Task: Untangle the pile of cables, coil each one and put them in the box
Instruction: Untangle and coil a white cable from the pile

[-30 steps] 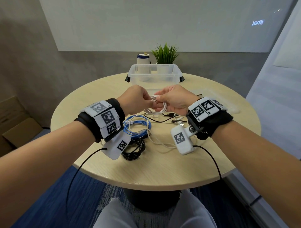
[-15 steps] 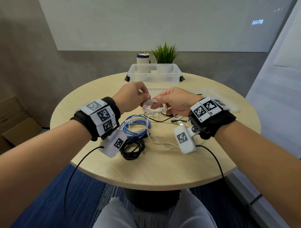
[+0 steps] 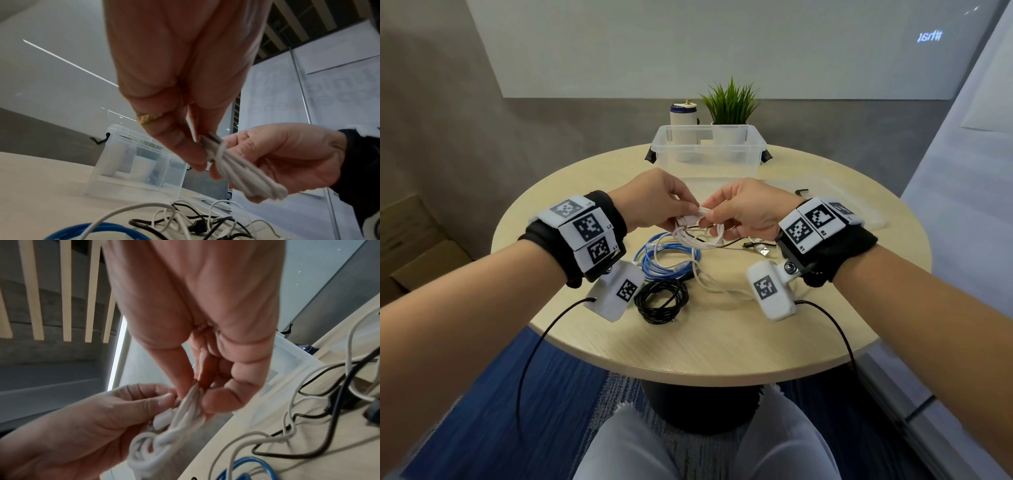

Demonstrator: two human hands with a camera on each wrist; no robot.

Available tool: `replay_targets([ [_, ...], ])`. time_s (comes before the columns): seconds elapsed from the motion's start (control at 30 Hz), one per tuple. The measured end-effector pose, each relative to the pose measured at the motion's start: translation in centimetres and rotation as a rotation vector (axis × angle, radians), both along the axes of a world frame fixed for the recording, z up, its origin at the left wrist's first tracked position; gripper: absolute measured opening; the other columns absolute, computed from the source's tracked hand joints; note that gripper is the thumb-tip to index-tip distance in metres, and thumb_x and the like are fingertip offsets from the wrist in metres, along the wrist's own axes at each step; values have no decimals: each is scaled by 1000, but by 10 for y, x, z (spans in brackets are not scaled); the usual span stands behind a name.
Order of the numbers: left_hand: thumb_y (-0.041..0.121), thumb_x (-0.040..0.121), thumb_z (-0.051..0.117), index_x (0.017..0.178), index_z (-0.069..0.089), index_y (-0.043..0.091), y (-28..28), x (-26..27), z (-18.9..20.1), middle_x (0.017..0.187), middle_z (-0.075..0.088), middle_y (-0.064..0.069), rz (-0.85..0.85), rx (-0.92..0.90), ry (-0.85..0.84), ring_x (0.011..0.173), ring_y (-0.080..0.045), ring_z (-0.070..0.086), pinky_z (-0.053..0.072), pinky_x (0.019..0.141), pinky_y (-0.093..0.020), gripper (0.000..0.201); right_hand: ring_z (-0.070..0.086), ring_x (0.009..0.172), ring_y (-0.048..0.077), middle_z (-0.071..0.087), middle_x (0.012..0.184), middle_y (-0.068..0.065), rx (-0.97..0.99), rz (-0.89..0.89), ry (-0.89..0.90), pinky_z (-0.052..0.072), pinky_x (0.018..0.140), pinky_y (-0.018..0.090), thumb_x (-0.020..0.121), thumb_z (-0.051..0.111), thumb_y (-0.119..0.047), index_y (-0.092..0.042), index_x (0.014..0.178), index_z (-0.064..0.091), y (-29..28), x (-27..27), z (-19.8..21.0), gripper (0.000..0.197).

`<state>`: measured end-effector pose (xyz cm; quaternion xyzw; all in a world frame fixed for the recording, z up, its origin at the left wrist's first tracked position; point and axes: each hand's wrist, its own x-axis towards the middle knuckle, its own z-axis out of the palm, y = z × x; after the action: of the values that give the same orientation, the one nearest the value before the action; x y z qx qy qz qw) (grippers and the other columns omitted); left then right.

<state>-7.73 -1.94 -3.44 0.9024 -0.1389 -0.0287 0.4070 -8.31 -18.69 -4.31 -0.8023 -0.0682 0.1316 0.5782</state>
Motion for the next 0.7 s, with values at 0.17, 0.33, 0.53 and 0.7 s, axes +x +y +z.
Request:
replay_targets([
  [0.17,28,78,75,98,68,12,4,-12,-3,82,73,-9,-42,74,54,63,-14,64,59,73,-32,26,61,59,12,65,75,9,-57,-2,-44,52,63,31,86,61,4,-5,86,57,5,-3,-7,10],
  [0.33,19,79,73,96,69,15,8,-20,-4,82,74,-11,-22,221,-31,69,-22,69,58,79,-45,18,57,60,16,65,77,10,-62,10,-36,51,56,27,88,62,-2,-6,89,58,11,-7,-10,6],
  [0.53,15,80,69,98,69,13,25,-28,-5,83,73,-11,105,242,-61,61,-15,68,57,60,-23,17,59,67,17,65,81,11,-260,37,-70,50,59,28,86,69,-25,-7,84,59,11,-12,-9,21],
  [0.7,12,83,68,94,66,12,36,-33,-5,66,66,-6,203,201,-60,36,-1,56,35,32,-10,11,63,68,9,70,74,-4,-841,247,-139,51,59,23,76,78,-34,-12,87,72,15,-28,-15,26],
])
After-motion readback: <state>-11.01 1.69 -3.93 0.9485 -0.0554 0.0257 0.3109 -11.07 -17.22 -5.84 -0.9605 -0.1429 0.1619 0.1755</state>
